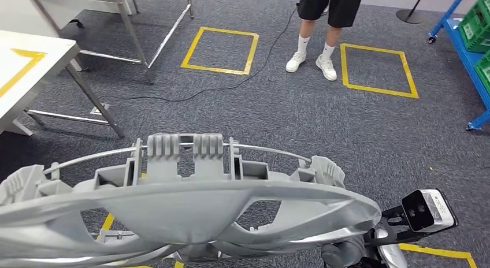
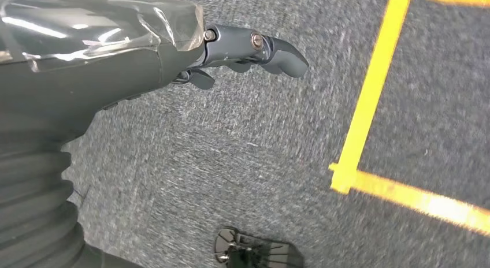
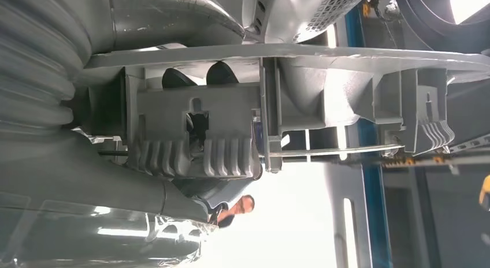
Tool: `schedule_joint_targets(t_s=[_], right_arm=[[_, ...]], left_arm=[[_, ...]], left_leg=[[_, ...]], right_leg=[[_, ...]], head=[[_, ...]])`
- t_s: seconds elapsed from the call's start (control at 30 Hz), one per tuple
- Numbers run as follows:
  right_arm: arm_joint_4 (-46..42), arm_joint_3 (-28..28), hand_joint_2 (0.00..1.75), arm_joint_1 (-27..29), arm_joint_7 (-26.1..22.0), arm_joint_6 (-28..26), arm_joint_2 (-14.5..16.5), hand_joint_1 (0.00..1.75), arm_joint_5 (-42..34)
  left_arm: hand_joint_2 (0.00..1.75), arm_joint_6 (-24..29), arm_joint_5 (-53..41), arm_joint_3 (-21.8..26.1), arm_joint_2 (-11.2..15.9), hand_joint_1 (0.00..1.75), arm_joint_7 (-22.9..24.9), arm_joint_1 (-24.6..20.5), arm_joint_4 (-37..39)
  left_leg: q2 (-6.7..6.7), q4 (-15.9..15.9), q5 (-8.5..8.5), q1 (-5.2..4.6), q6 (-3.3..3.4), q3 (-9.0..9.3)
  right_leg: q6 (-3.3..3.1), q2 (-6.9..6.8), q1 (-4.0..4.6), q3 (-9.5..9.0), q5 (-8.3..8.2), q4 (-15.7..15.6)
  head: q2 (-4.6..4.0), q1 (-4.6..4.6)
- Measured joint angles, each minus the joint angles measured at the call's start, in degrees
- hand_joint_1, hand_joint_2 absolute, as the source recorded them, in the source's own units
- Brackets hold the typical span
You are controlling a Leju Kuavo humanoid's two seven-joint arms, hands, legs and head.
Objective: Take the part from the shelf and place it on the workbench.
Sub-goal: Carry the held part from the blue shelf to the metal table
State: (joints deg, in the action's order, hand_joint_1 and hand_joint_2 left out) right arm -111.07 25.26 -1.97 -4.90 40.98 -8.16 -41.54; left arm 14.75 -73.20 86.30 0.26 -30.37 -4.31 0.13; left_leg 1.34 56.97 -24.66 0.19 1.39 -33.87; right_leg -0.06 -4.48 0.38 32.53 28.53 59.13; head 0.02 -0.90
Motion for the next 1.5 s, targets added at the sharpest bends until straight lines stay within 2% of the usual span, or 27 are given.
schedule_joint_targets(t_s=[0.07, 0.13, 0.17, 0.2, 0.27, 0.3, 0.37, 0.43, 0.47, 0.53, 0.6, 0.67, 0.7, 0.73, 0.8, 0.87, 0.93, 1.0, 1.03, 1.1, 1.17, 1.2, 1.23, 1.3, 1.37, 1.43, 1.5], right_arm=[[0.03, 0.10, 1.75, -0.05, -0.09, 0.00, -0.11, 1.75, -0.04], [0.14, 0.24, 1.75, -0.01, -0.17, 0.00, -0.26, 1.75, -0.07], [0.20, 0.31, 1.75, -0.03, -0.22, 0.00, -0.33, 1.75, -0.07], [0.27, 0.37, 1.75, -0.07, -0.27, -0.01, -0.39, 1.75, -0.06], [0.32, 0.44, 1.75, -0.24, -0.46, -0.03, -0.49, 1.75, -0.07], [0.33, 0.46, 1.75, -0.32, -0.56, -0.05, -0.52, 1.75, -0.07], [0.36, 0.49, 1.75, -0.43, -0.80, -0.08, -0.63, 1.75, -0.07], [0.42, 0.50, 1.75, -0.48, -1.03, -0.08, -0.74, 1.75, -0.01], [0.44, 0.51, 1.75, -0.49, -1.14, -0.08, -0.76, 1.75, 0.03], [0.46, 0.53, 1.75, -0.46, -1.43, -0.07, -0.77, 1.75, 0.09], [0.49, 0.53, 1.75, -0.39, -1.65, -0.07, -0.80, 1.75, 0.10], [0.57, 0.54, 1.75, -0.34, -1.70, -0.07, -0.84, 1.75, 0.14], [0.62, 0.55, 1.75, -0.32, -1.70, -0.07, -0.84, 1.75, 0.15], [0.64, 0.55, 1.75, -0.32, -1.70, -0.07, -0.84, 1.75, 0.16], [0.64, 0.55, 1.75, -0.35, -1.70, -0.07, -0.84, 1.75, 0.16], [0.64, 0.56, 1.75, -0.38, -1.70, -0.07, -0.86, 1.75, 0.19], [0.64, 0.58, 1.75, -0.41, -1.71, -0.07, -0.86, 1.75, 0.23], [0.62, 0.57, 1.75, -0.43, -1.72, -0.07, -0.87, 1.75, 0.26], [0.61, 0.55, 1.75, -0.42, -1.74, -0.07, -0.91, 1.75, 0.25], [0.63, 0.53, 1.75, -0.32, -1.76, -0.07, -1.04, 1.75, 0.28], [0.64, 0.53, 1.75, -0.16, -1.75, -0.07, -1.17, 1.75, 0.36], [0.65, 0.53, 1.75, -0.10, -1.75, -0.07, -1.21, 1.75, 0.40], [0.65, 0.53, 1.75, -0.07, -1.75, -0.07, -1.23, 1.75, 0.43], [0.65, 0.51, 1.75, -0.09, -1.72, -0.19, -1.27, 1.75, 0.46], [0.63, 0.51, 1.75, -0.10, -1.59, -0.59, -1.26, 1.75, 0.37], [0.61, 0.51, 1.75, -0.09, -1.42, -1.04, -1.23, 1.75, 0.25], [0.60, 0.46, 1.75, -0.06, -1.32, -1.26, -1.18, 1.75, 0.24]], left_arm=[[1.75, -0.03, 0.00, -0.01, -0.06, 0.00, -0.04, -0.18, 0.00], [1.75, -0.41, 0.01, -0.01, -0.08, 0.00, 0.06, -0.27, 0.00], [1.75, -0.85, 0.03, -0.01, -0.08, 0.00, 0.20, -0.26, 0.00], [1.75, -1.40, 0.04, 0.00, -0.08, 0.00, 0.36, -0.25, 0.00], [1.75, -2.49, 0.07, 0.01, -0.11, 0.00, 0.63, -0.25, 0.00], [1.75, -2.95, 0.07, 0.01, -0.13, 0.00, 0.75, -0.27, 0.00], [1.75, -3.75, 0.07, 0.01, -0.15, 0.00, 0.96, -0.25, 0.00], [1.75, -4.45, 0.07, 0.02, -0.08, 0.00, 1.10, -0.09, 0.00], [1.75, -4.72, 0.07, 0.02, -0.06, 0.00, 1.13, -0.01, 0.00], [1.75, -5.10, 0.07, 0.02, 0.06, 0.00, 1.14, -0.01, 0.00], [1.75, -5.39, 0.07, 0.02, 0.13, 0.00, 1.14, -0.13, 0.00], [1.75, -5.58, 0.07, 0.02, 0.17, 0.00, 1.14, -0.16, 0.00], [1.75, -5.60, 0.07, 0.02, 0.18, 0.00, 1.14, -0.15, 0.00], [1.75, -5.61, 0.07, 0.02, 0.22, 0.00, 1.14, -0.15, 0.00], [1.75, -5.62, 0.06, 0.02, 0.37, 0.00, 1.14, -0.22, 0.00], [1.75, -5.67, 0.07, 0.02, 0.46, 0.00, 1.13, -0.39, 0.00], [1.75, -5.78, 0.11, 0.02, 0.51, 0.00, 1.13, -0.45, 0.00], [1.75, -5.96, 0.25, 0.02, 0.53, 0.00, 1.13, -0.41, 0.00], [1.75, -6.04, 0.32, 0.02, 0.51, 0.00, 1.13, -0.48, 0.00], [1.75, -6.14, 0.42, 0.02, 0.48, 0.00, 1.13, -0.61, 0.00], [1.75, -6.13, 0.48, 0.02, 0.45, 0.00, 1.13, -0.61, 0.00], [1.75, -6.09, 0.52, 0.02, 0.42, 0.00, 1.13, -0.58, 0.00], [1.75, -6.05, 0.58, 0.02, 0.37, 0.00, 1.13, -0.57, 0.00], [1.75, -6.02, 0.72, 0.02, 0.32, 0.00, 1.16, -0.57, 0.00], [1.75, -6.07, 1.07, 0.02, 0.33, 0.00, 1.25, -0.50, 0.00], [1.75, -6.36, 1.54, 0.02, 0.33, 0.00, 1.38, -0.33, 0.00], [1.75, -6.81, 1.88, 0.02, 0.30, 0.00, 1.50, -0.25, 0.00]], left_leg=[[-1.41, -0.29, 0.22, 0.14, 0.46, 0.19], [-2.96, -0.27, 0.26, 0.11, 0.58, 0.11], [-3.77, -0.25, 0.27, 0.10, 0.57, 0.12], [-4.60, -0.23, 0.28, 0.11, 0.55, 0.17], [-6.18, -0.15, 0.30, 0.16, 0.39, 0.26], [-6.89, -0.05, 0.26, 0.10, 0.18, 0.21], [-7.97, 0.11, 0.28, 0.06, -0.44, -0.13], [-8.63, 0.19, 0.31, 0.25, -1.14, -0.46], [-7.98, 0.57, 0.02, 0.29, -1.45, -0.77], [-5.11, 4.03, -2.12, 0.31, -1.94, -2.50], [-2.48, 11.58, -5.67, 0.38, -2.28, -6.15], [-1.74, 16.78, -7.10, 0.48, -2.46, -8.76], [-1.55, 16.14, -6.26, 0.48, -2.45, -8.45], [-1.20, 13.41, -4.64, 0.46, -2.36, -7.05], [1.31, 5.38, -1.47, 0.03, -1.78, -2.73], [3.17, 1.07, -0.48, -0.54, -1.10, -0.56], [2.16, 0.65, -0.48, -0.71, -0.64, -0.56], [0.73, 0.07, -0.07, -0.39, -0.10, -0.09], [0.00, -0.21, 0.17, -0.16, 0.19, 0.18], [-1.46, -0.35, 0.41, 0.08, 0.49, 0.22], [-3.09, -0.32, 0.45, 0.14, 0.52, 0.16], [-3.91, -0.29, 0.45, 0.20, 0.48, 0.18], [-4.67, -0.23, 0.43, 0.30, 0.39, 0.23], [-5.90, 0.11, 0.26, 0.43, -0.08, 0.26], [-6.58, 0.55, -0.01, 0.39, -0.86, 0.01], [-6.82, 0.62, -0.07, 0.52, -1.59, -0.23], [-5.66, 1.34, -0.66, 0.74, -2.14, -0.67]], right_leg=[[-0.10, 2.90, -0.34, 3.23, 2.75, 6.68], [-0.03, 4.00, -0.58, 7.08, 4.97, 13.92], [0.27, 4.13, -0.70, 7.78, 4.91, 14.96], [0.70, 4.23, -0.84, 7.30, 3.95, 13.65], [1.51, 5.55, -1.21, 3.65, 0.53, 5.73], [1.56, 6.43, -1.30, 1.90, -0.89, 2.02], [1.06, 7.44, -1.22, 0.22, -2.11, -1.48], [0.27, 6.49, -1.04, 0.10, -2.30, -1.61], [-0.08, 6.02, -1.06, 0.02, -2.40, -1.76], [-0.73, 4.95, -1.15, -0.18, -2.45, -2.04], [-1.11, 3.80, -0.87, -0.26, -2.25, -2.03], [-1.32, 2.49, -0.64, -0.32, -2.08, -2.01], [-1.40, 1.87, -0.56, -0.41, -2.00, -2.00], [-1.43, 1.27, -0.47, -0.54, -1.89, -2.00], [-1.31, 0.22, -0.11, -0.85, -1.59, -1.98], [-0.98, -0.76, 0.26, -1.02, -1.31, -1.95], [-0.57, -1.90, 0.37, -1.17, -1.10, -2.00], [-0.18, -0.81, 0.17, -0.78, -0.26, -0.83], [-0.12, 0.59, 0.02, 0.18, 0.83, 1.34], [-0.21, 3.33, -0.44, 3.79, 3.81, 8.73], [0.18, 4.03, -0.83, 6.98, 5.44, 14.70], [0.67, 4.10, -1.06, 7.20, 4.96, 14.71], [1.28, 4.20, -1.32, 6.32, 3.67, 12.45], [2.34, 4.68, -1.78, 2.81, 0.26, 4.42], [1.99, 5.09, -1.83, 0.73, -1.59, -0.36], [0.89, 5.13, -1.51, 0.58, -1.93, -0.75], [0.15, 5.06, -1.51, 0.49, -2.15, -0.87]], head=[[0.00, -0.24], [0.00, -0.31], [0.00, -0.30], [0.00, -0.31], [0.00, -0.32], [0.00, -0.31], [0.00, -0.26], [0.00, -0.23], [0.00, -0.21], [0.00, -0.02], [0.00, 0.16], [0.00, 0.16], [0.00, 0.16], [0.00, 0.16], [0.00, 0.15], [0.00, 0.12], [0.00, 0.11], [0.00, 0.06], [0.00, -0.04], [0.00, -0.21], [0.00, -0.24], [0.00, -0.23], [0.00, -0.23], [0.00, -0.27], [0.00, -0.25], [0.00, -0.17], [0.00, -0.08]])
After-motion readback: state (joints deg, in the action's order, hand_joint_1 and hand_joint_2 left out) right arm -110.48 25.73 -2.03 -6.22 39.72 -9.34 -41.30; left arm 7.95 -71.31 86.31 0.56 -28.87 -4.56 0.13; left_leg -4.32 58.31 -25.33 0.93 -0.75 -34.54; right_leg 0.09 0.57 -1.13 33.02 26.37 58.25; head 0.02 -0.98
